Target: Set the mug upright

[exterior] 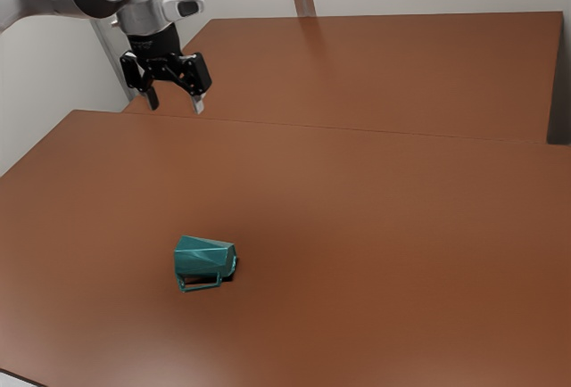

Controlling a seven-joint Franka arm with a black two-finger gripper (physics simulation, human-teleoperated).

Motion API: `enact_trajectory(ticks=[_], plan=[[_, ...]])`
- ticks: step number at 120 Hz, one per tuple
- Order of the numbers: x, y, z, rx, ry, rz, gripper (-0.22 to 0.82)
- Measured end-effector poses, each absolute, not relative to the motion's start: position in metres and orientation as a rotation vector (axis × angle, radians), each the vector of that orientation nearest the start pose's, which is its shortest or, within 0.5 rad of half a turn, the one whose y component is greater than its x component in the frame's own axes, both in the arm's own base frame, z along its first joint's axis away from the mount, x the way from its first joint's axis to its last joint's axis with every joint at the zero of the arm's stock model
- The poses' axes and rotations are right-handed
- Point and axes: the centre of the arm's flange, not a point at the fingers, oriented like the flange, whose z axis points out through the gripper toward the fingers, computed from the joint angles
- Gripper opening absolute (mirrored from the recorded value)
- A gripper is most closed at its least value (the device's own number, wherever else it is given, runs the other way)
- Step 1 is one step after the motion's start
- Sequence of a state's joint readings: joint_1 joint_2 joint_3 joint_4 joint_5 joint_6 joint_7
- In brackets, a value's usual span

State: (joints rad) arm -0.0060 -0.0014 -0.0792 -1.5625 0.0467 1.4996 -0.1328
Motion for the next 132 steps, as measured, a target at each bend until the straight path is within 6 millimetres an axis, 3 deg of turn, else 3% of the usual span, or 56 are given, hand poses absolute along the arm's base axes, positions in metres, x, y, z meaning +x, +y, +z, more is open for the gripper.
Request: enact_trajectory(ticks=[20, 38, 70, 95, 132], plan=[[0.543, -0.047, 0.624, -3.085, -0.072, 0.085, 0.59], [0.528, -0.042, 0.621, -3.080, -0.091, 0.103, 0.59], [0.505, 0.045, 0.595, -3.164, -0.346, 0.110, 0.59], [0.485, 0.100, 0.549, -3.362, -0.499, 0.081, 0.59], [0.461, 0.141, 0.461, -3.640, -0.645, -0.074, 0.59]])
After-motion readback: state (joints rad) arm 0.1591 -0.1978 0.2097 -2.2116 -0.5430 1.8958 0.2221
